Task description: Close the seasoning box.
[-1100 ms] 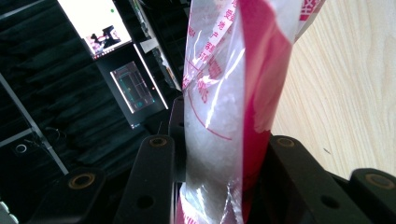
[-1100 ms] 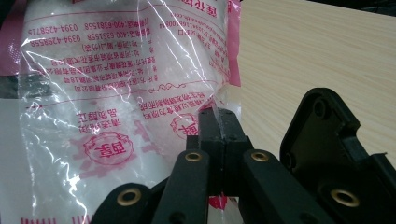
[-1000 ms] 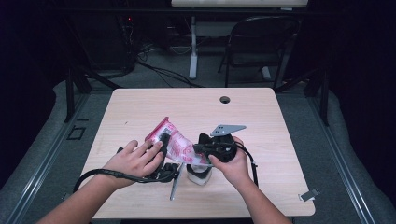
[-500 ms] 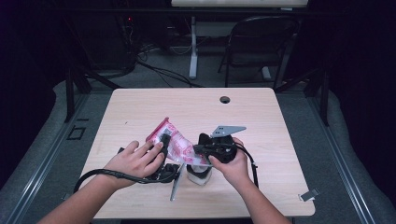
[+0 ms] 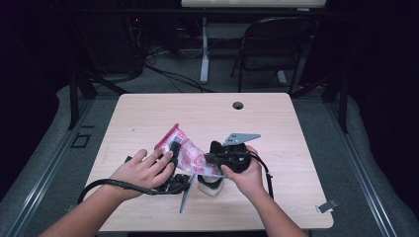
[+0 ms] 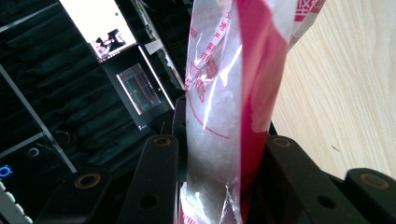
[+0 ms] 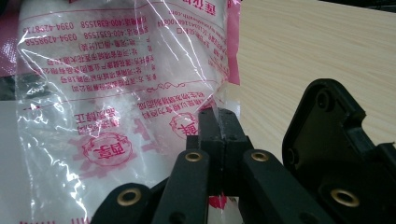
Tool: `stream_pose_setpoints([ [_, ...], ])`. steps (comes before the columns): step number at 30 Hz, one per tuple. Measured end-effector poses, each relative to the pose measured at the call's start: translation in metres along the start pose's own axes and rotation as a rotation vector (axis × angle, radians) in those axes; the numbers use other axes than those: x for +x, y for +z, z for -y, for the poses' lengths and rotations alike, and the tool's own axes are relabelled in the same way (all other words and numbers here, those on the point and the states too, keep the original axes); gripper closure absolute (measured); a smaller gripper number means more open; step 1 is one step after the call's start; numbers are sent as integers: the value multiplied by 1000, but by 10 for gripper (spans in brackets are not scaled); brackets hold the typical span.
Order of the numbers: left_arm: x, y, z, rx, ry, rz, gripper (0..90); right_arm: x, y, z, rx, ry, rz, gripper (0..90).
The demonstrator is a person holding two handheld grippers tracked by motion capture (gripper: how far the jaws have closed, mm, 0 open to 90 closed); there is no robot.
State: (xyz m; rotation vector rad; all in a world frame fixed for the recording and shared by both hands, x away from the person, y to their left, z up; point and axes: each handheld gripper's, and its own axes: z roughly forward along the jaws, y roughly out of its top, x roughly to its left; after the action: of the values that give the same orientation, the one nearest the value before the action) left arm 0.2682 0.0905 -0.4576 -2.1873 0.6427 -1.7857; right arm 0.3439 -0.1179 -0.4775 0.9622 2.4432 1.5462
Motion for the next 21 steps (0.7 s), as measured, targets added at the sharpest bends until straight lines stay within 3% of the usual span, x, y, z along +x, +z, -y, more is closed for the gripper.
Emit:
stream_pose_setpoints([
  [21,1,0,-1,-9,-10,-6,751,-1,0,1,-8,7,8,900],
])
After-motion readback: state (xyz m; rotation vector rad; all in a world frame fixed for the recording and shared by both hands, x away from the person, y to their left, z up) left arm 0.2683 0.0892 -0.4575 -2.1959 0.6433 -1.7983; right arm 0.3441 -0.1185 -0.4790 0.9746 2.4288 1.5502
